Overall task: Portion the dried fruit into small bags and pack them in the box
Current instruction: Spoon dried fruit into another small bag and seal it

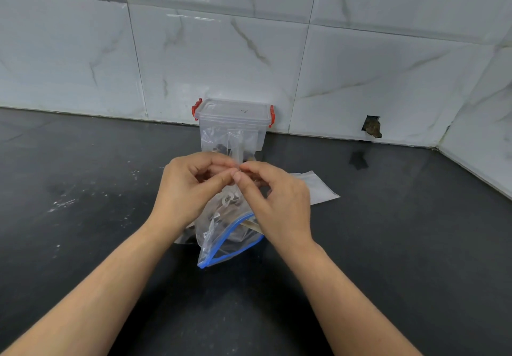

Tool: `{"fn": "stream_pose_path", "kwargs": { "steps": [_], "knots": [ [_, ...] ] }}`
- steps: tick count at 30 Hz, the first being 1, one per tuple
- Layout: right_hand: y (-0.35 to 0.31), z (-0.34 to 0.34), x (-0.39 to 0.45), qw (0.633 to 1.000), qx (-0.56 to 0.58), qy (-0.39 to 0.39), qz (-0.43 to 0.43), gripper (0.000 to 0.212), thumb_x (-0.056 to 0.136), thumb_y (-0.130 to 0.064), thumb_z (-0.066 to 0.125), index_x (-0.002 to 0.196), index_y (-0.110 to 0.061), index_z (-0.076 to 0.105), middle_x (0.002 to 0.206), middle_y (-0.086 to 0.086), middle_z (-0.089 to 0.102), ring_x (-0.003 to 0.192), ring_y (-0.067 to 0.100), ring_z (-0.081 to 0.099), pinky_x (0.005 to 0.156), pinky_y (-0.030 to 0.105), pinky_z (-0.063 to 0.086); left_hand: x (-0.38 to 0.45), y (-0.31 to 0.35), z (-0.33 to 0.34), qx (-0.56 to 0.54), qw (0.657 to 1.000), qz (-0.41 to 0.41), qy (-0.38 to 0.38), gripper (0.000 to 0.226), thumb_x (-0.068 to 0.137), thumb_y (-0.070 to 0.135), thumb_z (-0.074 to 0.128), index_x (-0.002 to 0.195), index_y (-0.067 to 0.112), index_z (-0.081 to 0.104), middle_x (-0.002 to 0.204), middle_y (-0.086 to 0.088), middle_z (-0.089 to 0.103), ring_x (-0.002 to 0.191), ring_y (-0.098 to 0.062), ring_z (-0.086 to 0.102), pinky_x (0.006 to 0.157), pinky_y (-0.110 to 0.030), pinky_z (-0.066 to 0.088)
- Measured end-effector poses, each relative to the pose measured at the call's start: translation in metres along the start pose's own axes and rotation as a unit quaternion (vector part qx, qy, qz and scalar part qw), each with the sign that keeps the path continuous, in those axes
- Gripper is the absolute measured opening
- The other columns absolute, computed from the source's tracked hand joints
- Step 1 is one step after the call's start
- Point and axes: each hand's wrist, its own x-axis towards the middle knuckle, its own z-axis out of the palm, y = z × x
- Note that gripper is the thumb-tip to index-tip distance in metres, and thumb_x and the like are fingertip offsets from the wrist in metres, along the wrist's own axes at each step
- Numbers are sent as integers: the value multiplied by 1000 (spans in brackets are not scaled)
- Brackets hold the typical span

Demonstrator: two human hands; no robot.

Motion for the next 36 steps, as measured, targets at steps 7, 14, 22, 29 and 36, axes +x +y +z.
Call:
{"fn": "stream_pose_path", "kwargs": {
  "steps": [7,14,22,29,36],
  "knots": [
    [5,3,-1,999,35,23,17,25,86,-37,60,104,-26,73,87,-11,74,76,5,67,71,37,56,-1,0,0,27,999,11,-22,27,71,17,77,97,21,73,86,5,75,82,-7,71,77,-24,57],
    [5,7,-2,998,20,55,15,18,87,-27,57,95,-27,74,78,-11,72,67,5,65,64,37,55,-2,1,1,36,999,11,-13,23,75,8,75,93,23,73,85,6,75,81,-7,71,77,-26,57],
    [4,10,-5,995,-40,89,29,24,81,-42,51,81,-27,70,64,-12,67,58,5,63,56,34,55,-9,7,14,106,991,23,83,16,73,8,72,72,23,69,65,9,67,64,-2,63,60,-12,49],
    [1,6,-3,988,-109,104,33,23,79,-22,63,103,-22,64,67,-11,66,58,9,62,55,30,50,-11,8,10,153,980,72,108,23,69,18,59,85,34,55,69,9,61,56,-9,56,55,-14,44],
    [-1,2,-3,997,-57,28,41,46,86,-34,62,131,-32,53,88,-11,69,75,3,61,72,21,48,-13,10,11,156,976,155,7,32,76,25,53,105,23,65,65,13,59,62,-7,58,59,-16,48]
  ]
}}
